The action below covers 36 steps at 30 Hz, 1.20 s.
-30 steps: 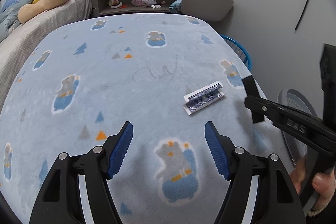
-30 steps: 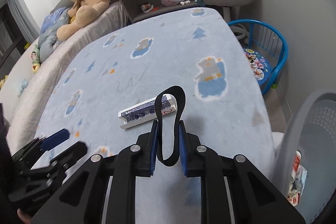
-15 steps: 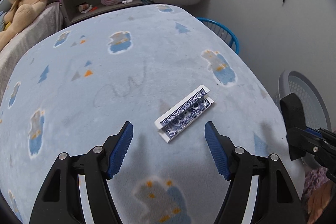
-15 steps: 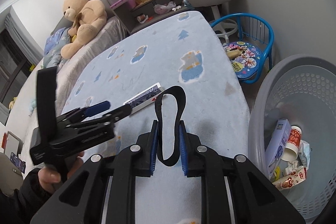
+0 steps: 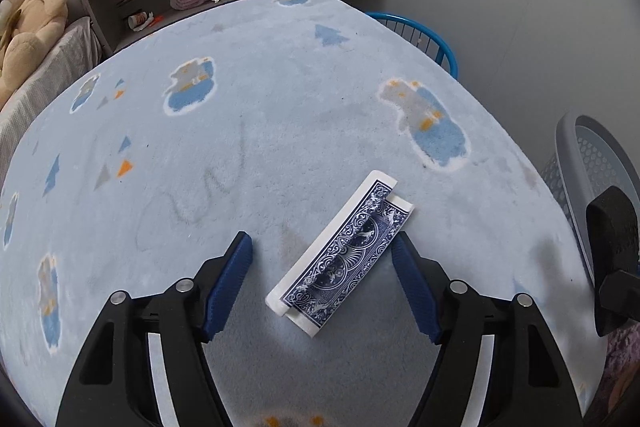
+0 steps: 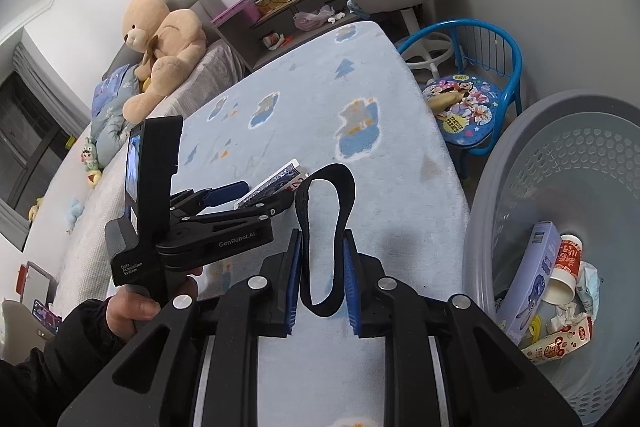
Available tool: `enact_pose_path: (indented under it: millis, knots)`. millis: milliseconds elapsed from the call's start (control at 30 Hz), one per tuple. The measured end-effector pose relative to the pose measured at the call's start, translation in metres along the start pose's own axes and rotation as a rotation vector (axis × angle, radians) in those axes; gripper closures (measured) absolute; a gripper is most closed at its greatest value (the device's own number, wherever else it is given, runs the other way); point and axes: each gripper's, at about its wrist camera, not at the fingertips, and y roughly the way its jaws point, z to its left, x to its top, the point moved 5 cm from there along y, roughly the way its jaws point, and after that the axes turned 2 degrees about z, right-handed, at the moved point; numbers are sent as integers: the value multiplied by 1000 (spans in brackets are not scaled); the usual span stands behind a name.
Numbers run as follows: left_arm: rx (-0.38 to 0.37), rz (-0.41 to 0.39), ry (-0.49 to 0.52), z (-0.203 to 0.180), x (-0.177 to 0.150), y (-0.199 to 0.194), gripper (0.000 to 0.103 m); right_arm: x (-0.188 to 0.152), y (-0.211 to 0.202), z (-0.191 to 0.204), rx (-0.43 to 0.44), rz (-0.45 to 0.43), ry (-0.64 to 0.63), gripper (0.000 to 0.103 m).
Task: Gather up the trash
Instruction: 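Grasp the blue playing-card pack with the left gripper while the right holds the band, then carry the band and card pack over the grey basket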
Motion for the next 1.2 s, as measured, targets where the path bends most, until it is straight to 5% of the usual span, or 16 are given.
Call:
enact_pose_path:
  millis: [167, 733, 1200]
  knots:
    - [-16, -13, -14, -10, -7, -10, 82, 1, -2, -3, -5, -7, 3, 82]
    - [-27, -148, -50, -66, -34, -96, 82, 11, -57, -3, -63, -120, -23, 82]
    - [-108, -224, 92, -162, -17, -128, 82, -10, -146, -97, -285, -203, 81, 82]
